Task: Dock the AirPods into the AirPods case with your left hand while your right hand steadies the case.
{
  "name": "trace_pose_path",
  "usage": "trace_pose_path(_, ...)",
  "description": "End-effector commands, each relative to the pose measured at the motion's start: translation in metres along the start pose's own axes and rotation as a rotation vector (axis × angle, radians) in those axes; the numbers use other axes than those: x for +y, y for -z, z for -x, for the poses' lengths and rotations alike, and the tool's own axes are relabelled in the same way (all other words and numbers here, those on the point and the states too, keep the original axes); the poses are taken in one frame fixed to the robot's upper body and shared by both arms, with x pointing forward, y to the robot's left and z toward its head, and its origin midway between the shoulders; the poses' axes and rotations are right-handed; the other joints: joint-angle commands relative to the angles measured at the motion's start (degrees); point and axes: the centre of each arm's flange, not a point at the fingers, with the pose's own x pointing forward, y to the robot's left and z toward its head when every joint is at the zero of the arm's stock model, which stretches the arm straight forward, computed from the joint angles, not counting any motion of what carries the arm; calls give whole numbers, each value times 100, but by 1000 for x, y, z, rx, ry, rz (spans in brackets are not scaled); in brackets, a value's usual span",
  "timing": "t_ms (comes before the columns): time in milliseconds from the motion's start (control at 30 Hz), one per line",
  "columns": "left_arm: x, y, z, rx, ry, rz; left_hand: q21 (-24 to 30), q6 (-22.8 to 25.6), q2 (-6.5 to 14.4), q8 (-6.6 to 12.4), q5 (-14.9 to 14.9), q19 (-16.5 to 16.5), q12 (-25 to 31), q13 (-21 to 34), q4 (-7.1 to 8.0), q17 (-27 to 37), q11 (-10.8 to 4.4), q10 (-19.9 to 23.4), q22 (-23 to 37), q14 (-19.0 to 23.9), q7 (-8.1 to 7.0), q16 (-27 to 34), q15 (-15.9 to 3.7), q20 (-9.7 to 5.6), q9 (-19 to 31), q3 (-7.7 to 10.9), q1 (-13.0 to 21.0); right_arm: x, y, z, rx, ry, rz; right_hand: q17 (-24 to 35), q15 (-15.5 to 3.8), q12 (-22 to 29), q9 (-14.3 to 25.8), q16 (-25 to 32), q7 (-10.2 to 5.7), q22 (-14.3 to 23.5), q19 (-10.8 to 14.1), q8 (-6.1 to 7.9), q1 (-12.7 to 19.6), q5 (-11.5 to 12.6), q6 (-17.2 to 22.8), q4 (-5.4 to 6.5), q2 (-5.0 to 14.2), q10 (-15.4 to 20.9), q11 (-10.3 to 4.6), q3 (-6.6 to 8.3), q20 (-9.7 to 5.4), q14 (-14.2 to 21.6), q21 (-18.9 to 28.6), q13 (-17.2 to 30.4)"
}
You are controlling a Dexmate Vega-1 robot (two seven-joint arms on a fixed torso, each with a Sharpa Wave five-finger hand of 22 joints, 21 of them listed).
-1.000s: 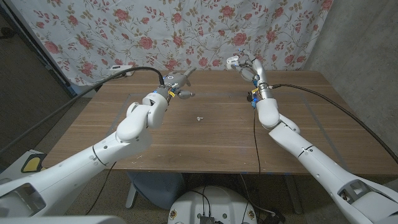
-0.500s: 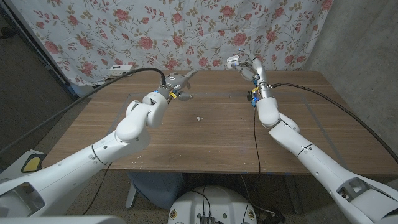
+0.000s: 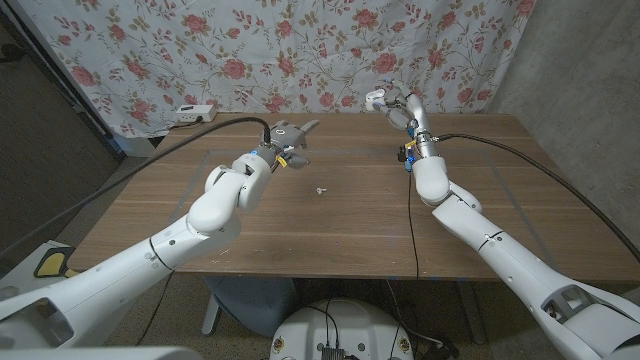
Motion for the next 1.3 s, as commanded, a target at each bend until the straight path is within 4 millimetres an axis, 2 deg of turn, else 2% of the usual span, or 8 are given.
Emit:
trace_pose_path(33, -15, -9, -1, -17, 30, -19, 25, 94, -68, 39, -15, 46, 67, 38, 24, 18, -26, 92, 14, 69, -5, 11, -35, -20, 10, 12, -17, -1, 0, 1, 3, 3, 0, 25, -884, 74, 18, -26, 14, 8, -17, 24, -7, 34, 34, -10, 54, 722, -732, -10, -8, 61, 20, 100)
trace_pose_path(400, -24, -14, -1, -9, 27, -39, 35, 199, -99, 49, -34, 78, 165, 91, 50, 33, -24, 221, 15, 162, -17, 22, -77, -48, 9, 19, -44, -1, 2, 2, 5, 0, -1, 36, -884, 83, 18, -38, 15, 7, -17, 26, -8, 35, 44, -12, 49, 735, -733, -11, 1, 64, 20, 104)
trace_pose_path(1300, -42, -22, -2, -22, 56, -44, 44, 321, -99, 47, -36, 112, 221, 164, 37, 39, -28, 192, 17, 163, 1, -14, -84, -64, 9, 71, 9, -3, 4, 6, 13, 2, -5, 53, -884, 86, 17, -65, 17, 6, -25, 24, -10, 40, 49, -16, 44, 740, -733, -13, 6, 77, 16, 99)
